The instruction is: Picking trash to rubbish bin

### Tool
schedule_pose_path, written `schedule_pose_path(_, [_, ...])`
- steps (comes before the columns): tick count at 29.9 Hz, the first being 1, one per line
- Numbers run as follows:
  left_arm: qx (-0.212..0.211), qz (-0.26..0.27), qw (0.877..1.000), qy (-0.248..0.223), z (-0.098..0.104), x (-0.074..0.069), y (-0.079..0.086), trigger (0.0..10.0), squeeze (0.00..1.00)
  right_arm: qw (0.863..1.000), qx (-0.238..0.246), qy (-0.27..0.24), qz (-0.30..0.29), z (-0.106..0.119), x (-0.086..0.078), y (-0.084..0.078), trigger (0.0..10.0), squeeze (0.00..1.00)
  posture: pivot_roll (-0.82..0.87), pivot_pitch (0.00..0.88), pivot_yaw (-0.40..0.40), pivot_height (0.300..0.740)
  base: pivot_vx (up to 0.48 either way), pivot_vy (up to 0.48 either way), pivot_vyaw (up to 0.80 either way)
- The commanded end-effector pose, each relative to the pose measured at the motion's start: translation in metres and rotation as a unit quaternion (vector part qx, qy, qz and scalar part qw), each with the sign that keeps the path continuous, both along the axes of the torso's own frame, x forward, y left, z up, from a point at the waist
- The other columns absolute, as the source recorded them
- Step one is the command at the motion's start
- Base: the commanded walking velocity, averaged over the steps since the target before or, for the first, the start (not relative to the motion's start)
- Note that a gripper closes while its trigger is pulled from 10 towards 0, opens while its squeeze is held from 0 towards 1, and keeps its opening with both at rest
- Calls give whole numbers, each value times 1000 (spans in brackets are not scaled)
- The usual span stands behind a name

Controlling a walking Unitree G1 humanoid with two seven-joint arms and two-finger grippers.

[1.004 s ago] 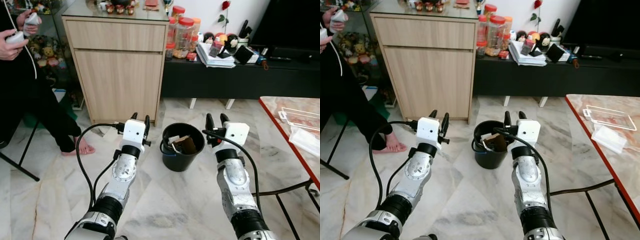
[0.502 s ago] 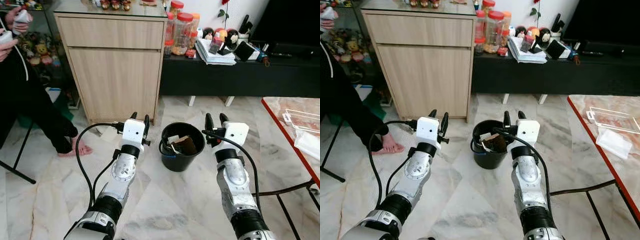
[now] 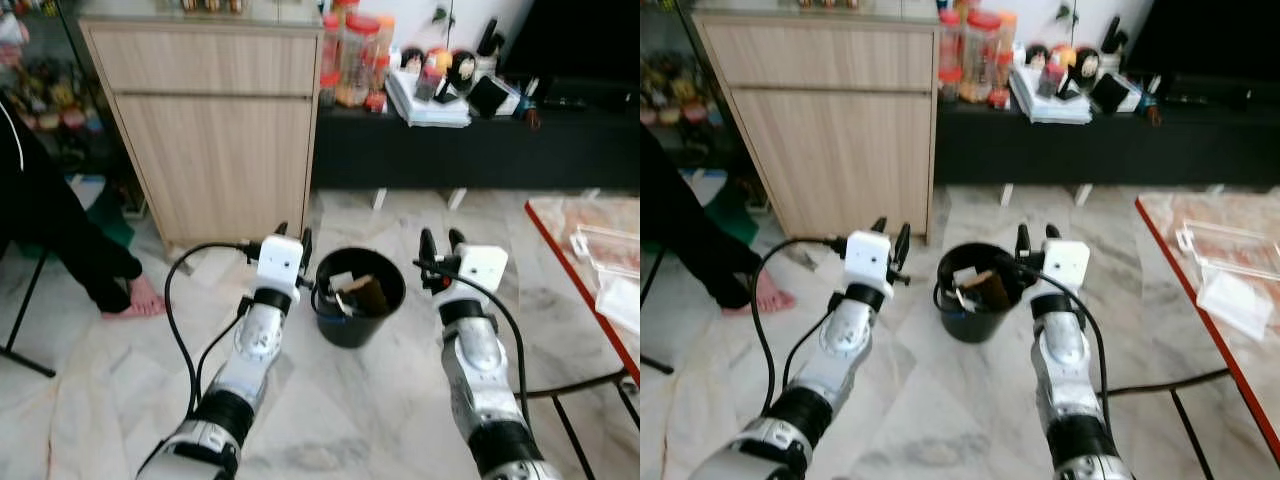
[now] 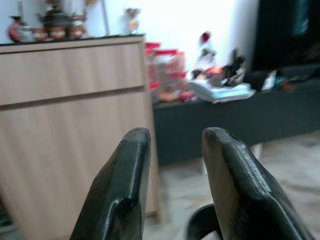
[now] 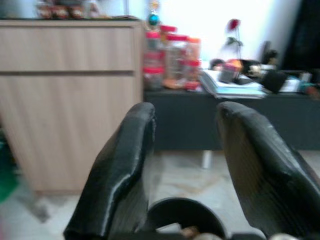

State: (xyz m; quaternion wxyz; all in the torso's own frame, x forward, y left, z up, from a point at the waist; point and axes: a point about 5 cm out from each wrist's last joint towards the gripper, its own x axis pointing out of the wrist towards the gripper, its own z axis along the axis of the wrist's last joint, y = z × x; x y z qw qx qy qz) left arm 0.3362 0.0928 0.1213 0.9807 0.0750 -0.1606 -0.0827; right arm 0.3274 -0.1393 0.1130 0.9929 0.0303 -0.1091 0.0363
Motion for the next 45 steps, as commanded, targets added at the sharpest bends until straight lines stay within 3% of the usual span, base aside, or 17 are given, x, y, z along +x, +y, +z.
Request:
schedule_pose_path(1, [-9, -10, 1000, -4, 4, 1, -7, 10000, 0, 1000, -3, 3, -14, -2, -2, -11, 10000, 0, 127, 77, -110, 740, 266, 0, 0])
schedule_pose_path(21, [-4, -26, 1000, 10, 0, 0, -13, 10000, 0, 1000, 0, 13, -12, -4, -1, -10, 10000, 0, 127, 76, -111, 740, 13, 0, -120])
schedule_pose_path(27, [-25, -20, 999, 35, -7, 0, -11, 10000, 0, 1000, -2, 15, -12, -5, -2, -10, 10000, 0, 119, 81, -113, 740, 0, 0, -800])
schedule_pose_path(37, [0, -37, 999, 35, -7, 0, -15, 10000, 0, 1000, -12, 20, -20, -8, -3, -13, 10000, 0, 120, 76, -108, 740, 0, 0, -800])
schedule_pose_path(38, [6, -48, 998, 34, -7, -2, -13, 10000, 0, 999, -29, 27, -33, -11, -3, -26, 10000, 0, 121, 65, -98, 740, 0, 0, -800])
schedule_pose_path(39, [6, -48, 998, 34, -7, -2, -13, 10000, 0, 999, -29, 27, -33, -11, -3, -26, 10000, 0, 121, 65, -98, 740, 0, 0, -800])
schedule_pose_path(42, [26, -54, 998, 29, -9, -6, 2, 10000, 0, 995, -66, 33, -60, -11, -5, -60, 10000, 0, 120, 59, -93, 740, 0, 0, -800])
schedule_pose_path(45, [35, -48, 998, 32, -11, -7, 12, 10000, 0, 994, -83, 36, -65, -11, -8, -70, 10000, 0, 126, 53, -90, 740, 0, 0, -800])
